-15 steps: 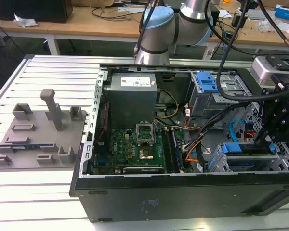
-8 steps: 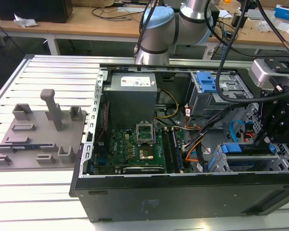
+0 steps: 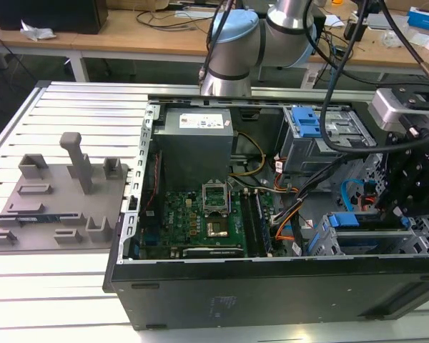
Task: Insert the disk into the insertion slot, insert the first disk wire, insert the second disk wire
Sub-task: 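Insert the first disk wire, then insert the second disk wire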
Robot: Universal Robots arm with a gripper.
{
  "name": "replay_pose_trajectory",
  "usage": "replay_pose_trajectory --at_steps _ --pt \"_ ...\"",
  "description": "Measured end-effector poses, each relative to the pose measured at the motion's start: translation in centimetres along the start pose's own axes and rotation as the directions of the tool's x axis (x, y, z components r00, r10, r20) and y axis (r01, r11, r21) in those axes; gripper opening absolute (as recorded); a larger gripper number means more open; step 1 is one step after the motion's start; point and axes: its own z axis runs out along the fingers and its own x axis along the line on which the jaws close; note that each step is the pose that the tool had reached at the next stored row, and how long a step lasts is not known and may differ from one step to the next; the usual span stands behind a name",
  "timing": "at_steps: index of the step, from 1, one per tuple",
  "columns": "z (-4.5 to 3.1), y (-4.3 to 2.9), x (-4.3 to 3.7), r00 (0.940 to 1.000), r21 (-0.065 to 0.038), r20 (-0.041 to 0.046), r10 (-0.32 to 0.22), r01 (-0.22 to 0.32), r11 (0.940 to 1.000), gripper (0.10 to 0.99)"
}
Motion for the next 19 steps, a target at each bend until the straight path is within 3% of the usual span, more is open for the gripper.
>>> replay_pose_trajectory --at_steps 2,4,5,19 --pt "-0.91 0.03 -0.39 1.0000 0.000 0.0000 0.000 0.000 1.0000 0.302" --pt "-2.41 0.05 -0.73 1.0000 0.001 0.0001 0.000 0.000 1.0000 0.302" --pt "-2.68 0.05 -0.73 1.0000 0.001 0.0002 0.000 0.000 1.0000 0.302" --pt "-2.68 0.06 -0.81 1.0000 0.001 0.0002 0.000 0.000 1.0000 0.302"
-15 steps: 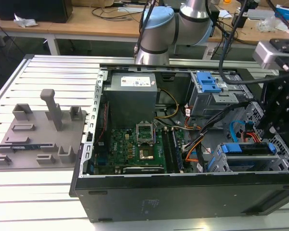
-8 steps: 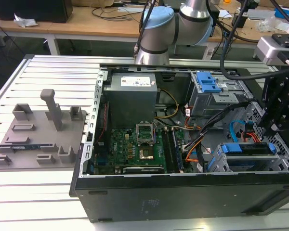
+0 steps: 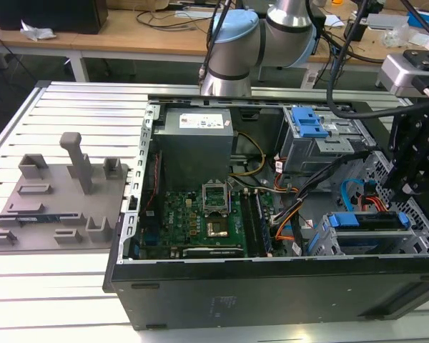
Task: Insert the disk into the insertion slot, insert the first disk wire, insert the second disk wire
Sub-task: 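Insert the second disk wire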
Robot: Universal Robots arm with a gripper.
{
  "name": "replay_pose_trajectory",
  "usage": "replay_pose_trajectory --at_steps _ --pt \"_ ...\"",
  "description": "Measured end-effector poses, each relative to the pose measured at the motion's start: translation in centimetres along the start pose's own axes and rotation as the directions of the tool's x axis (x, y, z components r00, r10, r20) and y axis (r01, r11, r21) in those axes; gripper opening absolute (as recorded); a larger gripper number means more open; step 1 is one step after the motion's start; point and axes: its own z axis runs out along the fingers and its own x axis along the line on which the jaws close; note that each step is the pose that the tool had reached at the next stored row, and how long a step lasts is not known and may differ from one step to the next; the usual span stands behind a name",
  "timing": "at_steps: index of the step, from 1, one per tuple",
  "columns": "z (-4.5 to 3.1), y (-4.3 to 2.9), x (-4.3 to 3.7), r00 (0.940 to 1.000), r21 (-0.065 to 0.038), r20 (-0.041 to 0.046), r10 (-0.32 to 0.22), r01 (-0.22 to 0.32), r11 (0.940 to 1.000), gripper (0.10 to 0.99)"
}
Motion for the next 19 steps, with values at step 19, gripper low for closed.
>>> replay_pose_trajectory --at_steps 19 --pt "-0.52 2.49 -3.54 0.9881 0.013 -0.1541 0.000 0.002 0.9999 0.302"
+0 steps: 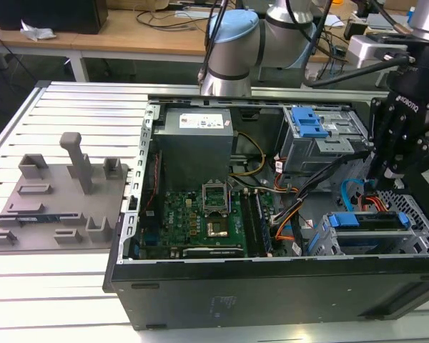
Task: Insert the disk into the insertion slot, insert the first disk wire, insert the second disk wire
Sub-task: 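Insert the second disk wire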
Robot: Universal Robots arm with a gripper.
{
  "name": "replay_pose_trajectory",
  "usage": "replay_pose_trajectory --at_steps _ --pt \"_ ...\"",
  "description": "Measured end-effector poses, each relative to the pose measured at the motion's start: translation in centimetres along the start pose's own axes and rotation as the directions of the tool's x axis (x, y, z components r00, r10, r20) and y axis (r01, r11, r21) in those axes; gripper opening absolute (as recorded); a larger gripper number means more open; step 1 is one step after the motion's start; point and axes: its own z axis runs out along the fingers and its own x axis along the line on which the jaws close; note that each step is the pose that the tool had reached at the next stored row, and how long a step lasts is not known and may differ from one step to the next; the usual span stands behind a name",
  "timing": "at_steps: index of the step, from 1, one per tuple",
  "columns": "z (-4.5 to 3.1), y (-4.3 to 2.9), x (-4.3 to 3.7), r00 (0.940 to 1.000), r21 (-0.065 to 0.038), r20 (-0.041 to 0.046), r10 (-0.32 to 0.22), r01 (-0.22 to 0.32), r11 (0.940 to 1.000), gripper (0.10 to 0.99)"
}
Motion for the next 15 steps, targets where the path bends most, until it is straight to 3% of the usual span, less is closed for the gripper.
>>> replay_pose_trajectory --at_steps 2,3,9,13,15 --pt "0.27 0.34 -0.28 0.9998 0.002 -0.0195 0.000 0.000 1.0000 0.302" --pt "0.46 0.47 -0.46 0.9997 0.002 -0.0242 0.000 0.000 1.0000 0.302" --pt "0.61 0.55 -0.61 0.9996 0.002 -0.0289 0.000 0.000 1.0000 0.302" --pt "0.57 0.56 -0.76 0.9986 -0.005 -0.0524 -0.002 0.002 1.0000 0.302" --pt "0.58 0.57 -0.79 0.9983 -0.006 -0.0574 -0.002 0.002 1.0000 0.302"
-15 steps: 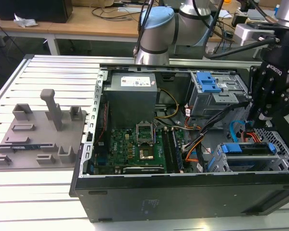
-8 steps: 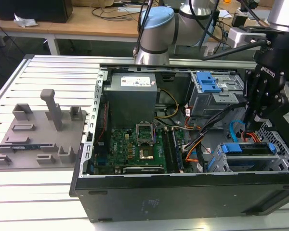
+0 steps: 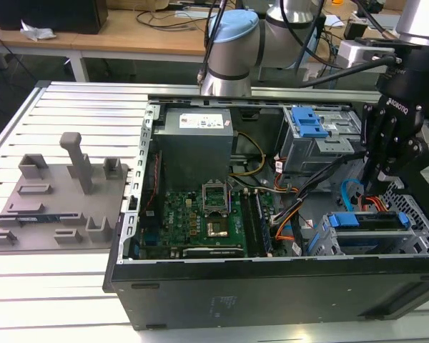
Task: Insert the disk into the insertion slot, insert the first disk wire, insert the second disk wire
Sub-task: 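Insert the second disk wire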
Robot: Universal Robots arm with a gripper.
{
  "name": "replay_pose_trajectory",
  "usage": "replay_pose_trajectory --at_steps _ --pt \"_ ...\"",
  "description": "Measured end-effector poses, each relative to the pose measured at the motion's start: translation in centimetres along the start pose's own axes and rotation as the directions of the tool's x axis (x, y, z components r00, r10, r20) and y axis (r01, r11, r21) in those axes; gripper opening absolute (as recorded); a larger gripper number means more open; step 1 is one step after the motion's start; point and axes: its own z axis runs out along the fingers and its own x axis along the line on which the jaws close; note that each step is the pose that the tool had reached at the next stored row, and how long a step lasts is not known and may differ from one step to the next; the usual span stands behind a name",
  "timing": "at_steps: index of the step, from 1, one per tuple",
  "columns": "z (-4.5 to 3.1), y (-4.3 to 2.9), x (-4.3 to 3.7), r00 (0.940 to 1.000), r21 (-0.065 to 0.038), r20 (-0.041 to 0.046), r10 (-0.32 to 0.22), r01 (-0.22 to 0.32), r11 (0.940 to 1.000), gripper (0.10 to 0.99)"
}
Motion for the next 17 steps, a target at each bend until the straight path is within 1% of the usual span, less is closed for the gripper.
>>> replay_pose_trajectory --at_steps 4,8,13,17 --pt "0.00 -0.04 -0.03 1.0000 0.000 -0.0008 0.000 0.000 1.0000 0.302" --pt "-0.04 -0.36 -0.04 1.0000 -0.001 -0.0009 0.001 -0.001 1.0000 0.302" --pt "-0.11 -0.36 -0.02 1.0000 -0.005 -0.0019 0.001 -0.001 1.0000 0.302" --pt "0.00 -0.25 -0.04 1.0000 -0.006 -0.0021 0.003 -0.003 1.0000 0.302"
